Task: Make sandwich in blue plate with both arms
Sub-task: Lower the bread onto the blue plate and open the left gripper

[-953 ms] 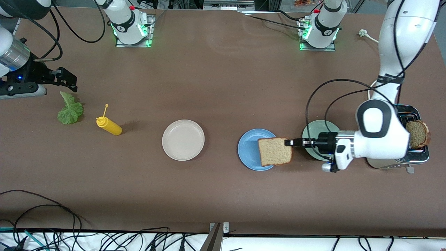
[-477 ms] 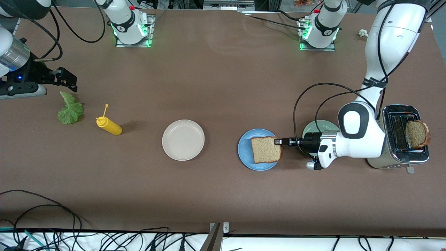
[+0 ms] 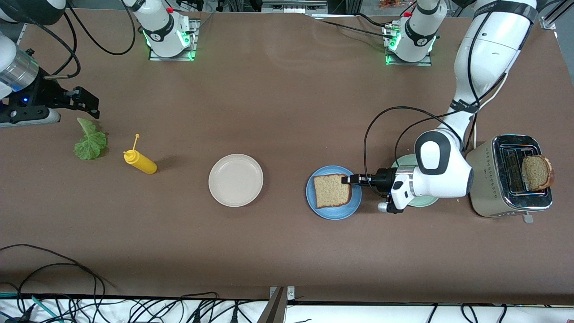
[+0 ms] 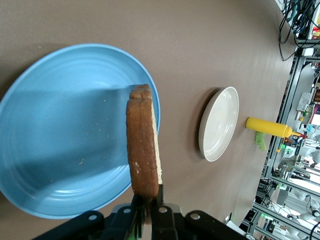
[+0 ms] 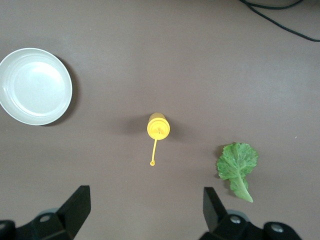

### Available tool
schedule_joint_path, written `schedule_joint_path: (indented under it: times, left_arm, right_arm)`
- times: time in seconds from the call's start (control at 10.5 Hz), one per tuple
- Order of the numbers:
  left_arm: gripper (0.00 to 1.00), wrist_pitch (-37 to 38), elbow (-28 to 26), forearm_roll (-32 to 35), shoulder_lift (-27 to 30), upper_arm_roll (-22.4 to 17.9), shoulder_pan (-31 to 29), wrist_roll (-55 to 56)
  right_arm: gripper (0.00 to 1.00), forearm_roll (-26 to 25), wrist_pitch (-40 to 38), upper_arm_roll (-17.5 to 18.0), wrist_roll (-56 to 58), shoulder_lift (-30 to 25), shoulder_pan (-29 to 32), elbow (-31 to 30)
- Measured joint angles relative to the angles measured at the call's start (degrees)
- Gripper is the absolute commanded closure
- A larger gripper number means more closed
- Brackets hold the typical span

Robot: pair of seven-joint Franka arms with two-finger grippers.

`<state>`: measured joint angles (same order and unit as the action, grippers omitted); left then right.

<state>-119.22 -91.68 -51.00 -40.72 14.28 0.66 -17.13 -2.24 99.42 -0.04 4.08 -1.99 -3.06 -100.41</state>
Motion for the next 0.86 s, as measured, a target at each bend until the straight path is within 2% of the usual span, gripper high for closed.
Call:
schedule_joint_path:
  times: [0.19,0.29,0.38,0.48,0.57,0.86]
  left_arm:
    - [1.00,-0.02,-0.18,-0.02,-0.29,-0.06,-0.01,-1.05]
    - [0.84,-0.03,-0.18,-0.02,-0.44,-0.11,-0.02,-2.17]
    - [0.37,-0.04,-0.20,-0.02,-0.71,-0.19,-0.09,-3.28]
    - [0.04,-0.05,-0.24,-0.02,-1.18,-0.31,-0.19,-4.47]
    - [0.00,-0.06,-0.26,-0.02,-1.77,-0.42,-0.27,-5.49]
    - [0.00,-0.93,-0.26,-0.04,-2.75,-0.56,-0.39,-6.85]
  right_arm:
    - [0.00,0.00,0.00,0.00,0.00,0.00,0.00,0.00]
    - [0.00,0.00,0.00,0.00,0.00,0.00,0.00,0.00]
    - [0.00,0.00,0.00,0.00,0.00,0.00,0.00,0.00]
    - [0.00,0.00,0.00,0.00,0.00,0.00,0.00,0.00]
    - [0.00,0.00,0.00,0.00,0.00,0.00,0.00,0.00]
    - [0.00,0.00,0.00,0.00,0.00,0.00,0.00,0.00]
